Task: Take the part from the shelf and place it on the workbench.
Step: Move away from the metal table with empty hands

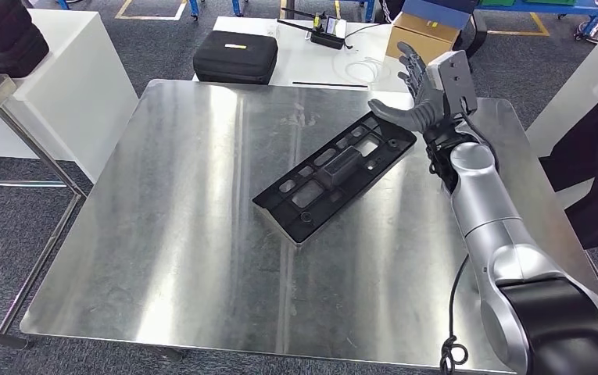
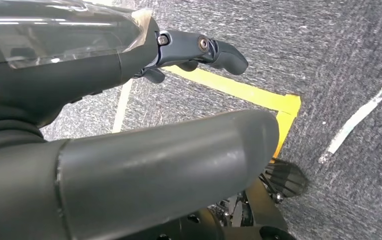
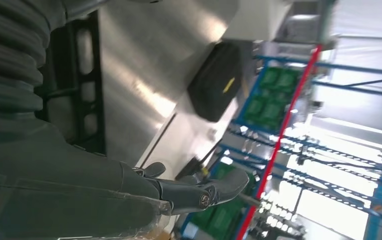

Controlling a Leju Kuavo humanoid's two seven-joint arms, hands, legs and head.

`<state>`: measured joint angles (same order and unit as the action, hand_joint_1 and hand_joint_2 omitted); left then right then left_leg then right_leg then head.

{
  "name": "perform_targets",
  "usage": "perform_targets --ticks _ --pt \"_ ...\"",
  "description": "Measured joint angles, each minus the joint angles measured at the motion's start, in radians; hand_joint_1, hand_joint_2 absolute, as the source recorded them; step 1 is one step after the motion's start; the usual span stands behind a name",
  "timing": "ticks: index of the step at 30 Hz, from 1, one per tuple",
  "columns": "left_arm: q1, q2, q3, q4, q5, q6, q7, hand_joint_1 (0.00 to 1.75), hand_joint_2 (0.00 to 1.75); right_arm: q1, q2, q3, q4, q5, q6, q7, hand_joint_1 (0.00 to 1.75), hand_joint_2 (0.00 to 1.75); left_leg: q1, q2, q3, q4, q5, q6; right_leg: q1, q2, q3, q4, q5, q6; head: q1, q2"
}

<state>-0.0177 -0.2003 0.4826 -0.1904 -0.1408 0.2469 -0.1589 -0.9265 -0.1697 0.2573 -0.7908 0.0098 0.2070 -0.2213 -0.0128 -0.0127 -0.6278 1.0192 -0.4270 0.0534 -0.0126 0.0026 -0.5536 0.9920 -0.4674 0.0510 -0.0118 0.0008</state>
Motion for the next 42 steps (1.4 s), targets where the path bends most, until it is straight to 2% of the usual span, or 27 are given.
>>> perform_targets --ticks 8,15,20,23,27,29,30,32,33,34,35,37,38,39,40,41,42 --pt "0.0 0.0 0.028 0.0 0.009 0.022 0.002 0.0 0.0 0.096 0.001 0.006 -0.163 -0.19 0.047 -0.019 0.0 1.75 0.0 0.0 0.0 0.0 0.0 0.0 0.0 0.0 0.0 0.0 0.0 0.0 0.0 0.0" --pt "-0.001 0.002 0.039 0.0 0.004 0.017 0.002 0.0 0.0 0.206 -0.009 0.006 -0.379 -0.205 0.05 -0.006 0.0 1.75 0.0 0.0 0.0 0.0 0.0 0.0 0.0 0.0 -0.001 0.0 0.0 0.0 0.0 0.0" --pt "-0.001 0.003 0.048 0.0 0.005 0.023 0.002 0.0 0.0 0.269 -0.026 0.004 -0.463 -0.184 0.054 -0.012 0.0 1.75 0.0 0.0 0.0 0.0 0.0 0.0 0.0 0.0 0.0 0.0 0.0 0.0 0.0 0.0" --pt "-0.001 0.004 0.055 0.0 0.008 0.027 0.002 0.0 0.0 0.28 -0.027 0.004 -0.475 -0.176 0.054 -0.019 0.0 1.75 -0.004 0.0 -0.001 0.004 -0.004 0.005 -0.005 0.0 0.0 -0.003 0.001 0.004 0.0 0.0" --pt "-0.003 0.004 0.065 0.0 0.009 0.028 0.003 0.0 0.0 0.271 -0.022 0.004 -0.479 -0.165 0.051 -0.02 0.0 1.75 -0.002 0.001 0.001 -0.002 0.003 0.017 -0.009 0.001 0.0 -0.002 0.002 0.015 0.0 0.0" --pt "-0.004 0.004 0.07 0.0 0.01 0.028 0.003 0.0 0.0 0.265 -0.022 0.002 -0.486 -0.16 0.049 -0.02 0.0 1.75 0.004 0.004 0.006 -0.016 0.014 0.027 -0.007 0.0 -0.017 0.033 -0.023 0.013 0.0 0.0" --pt "-0.005 0.003 0.072 0.0 0.01 0.028 0.003 0.0 0.0 0.261 -0.022 0.002 -0.488 -0.157 0.048 -0.019 0.0 1.75 0.007 0.006 0.007 -0.021 0.017 0.03 -0.007 0.0 -0.037 0.08 -0.05 0.009 0.001 0.0" --pt "-0.005 0.002 0.075 -0.001 0.01 0.028 0.002 0.0 0.0 0.257 -0.022 0.001 -0.489 -0.148 0.048 -0.016 0.0 1.75 0.007 0.007 0.004 -0.022 0.02 0.031 -0.007 0.0 -0.091 0.214 -0.112 0.003 0.002 0.0" --pt "-0.005 0.001 0.077 -0.001 0.01 0.028 0.002 0.0 0.0 0.255 -0.022 0.002 -0.488 -0.144 0.048 -0.014 0.0 1.75 0.007 0.008 0.002 -0.022 0.021 0.03 -0.008 0.0 -0.113 0.269 -0.131 0.005 0.002 0.0" --pt "-0.005 0.001 0.079 -0.001 0.01 0.028 0.002 0.0 0.0 0.254 -0.022 0.003 -0.487 -0.141 0.049 -0.013 0.0 1.75 0.008 0.008 0.0 -0.021 0.024 0.027 -0.01 0.0 -0.118 0.291 -0.134 0.012 0.002 0.0" --pt "-0.005 0.001 0.082 -0.001 0.01 0.028 0.002 0.0 0.0 0.251 -0.022 0.004 -0.486 -0.138 0.049 -0.012 0.0 1.75 0.01 0.009 -0.002 -0.021 0.026 0.023 -0.012 -0.001 -0.103 0.27 -0.122 0.022 0.002 0.0" --pt "-0.006 0.0 0.085 -0.001 0.01 0.027 0.002 0.0 0.0 0.241 -0.021 0.006 -0.485 -0.136 0.049 -0.012 0.0 1.75 0.015 0.009 -0.007 -0.016 0.031 0.013 -0.021 -0.002 -0.024 0.129 -0.073 0.044 0.002 0.0" --pt "-0.007 0.0 0.086 -0.001 0.01 0.027 0.002 0.0 0.0 0.236 -0.021 0.007 -0.485 -0.135 0.049 -0.012 0.0 1.75 0.016 0.008 -0.012 -0.013 0.034 0.007 -0.02 0.0 0.012 0.067 -0.05 0.047 0.002 0.0" --pt "-0.007 0.0 0.088 -0.001 0.01 0.026 0.002 0.0 0.0 0.232 -0.021 0.008 -0.484 -0.134 0.048 -0.012 0.0 1.75 0.015 0.006 -0.015 -0.009 0.037 0.0 -0.019 0.003 0.034 0.026 -0.036 0.046 0.002 0.0" --pt "-0.008 0.001 0.09 -0.002 0.01 0.026 0.002 0.0 0.0 0.23 -0.021 0.009 -0.484 -0.133 0.048 -0.011 0.0 1.75 0.013 0.004 -0.02 -0.006 0.041 -0.007 -0.016 0.006 0.04 0.012 -0.03 0.04 0.001 0.0" --pt "-0.008 0.001 0.092 -0.002 0.01 0.026 0.002 0.0 0.0 0.23 -0.02 0.009 -0.483 -0.13 0.048 -0.01 0.0 1.75 0.012 0.002 -0.024 -0.005 0.046 -0.014 -0.012 0.01 0.035 0.019 -0.025 0.031 0.001 0.0" --pt "-0.008 0.001 0.093 -0.002 0.01 0.026 0.002 0.0 0.0 0.23 -0.019 0.01 -0.482 -0.128 0.048 -0.01 0.0 1.75 0.013 0.001 -0.029 -0.003 0.05 -0.019 -0.016 0.01 0.027 0.019 -0.023 0.023 0.001 0.0"
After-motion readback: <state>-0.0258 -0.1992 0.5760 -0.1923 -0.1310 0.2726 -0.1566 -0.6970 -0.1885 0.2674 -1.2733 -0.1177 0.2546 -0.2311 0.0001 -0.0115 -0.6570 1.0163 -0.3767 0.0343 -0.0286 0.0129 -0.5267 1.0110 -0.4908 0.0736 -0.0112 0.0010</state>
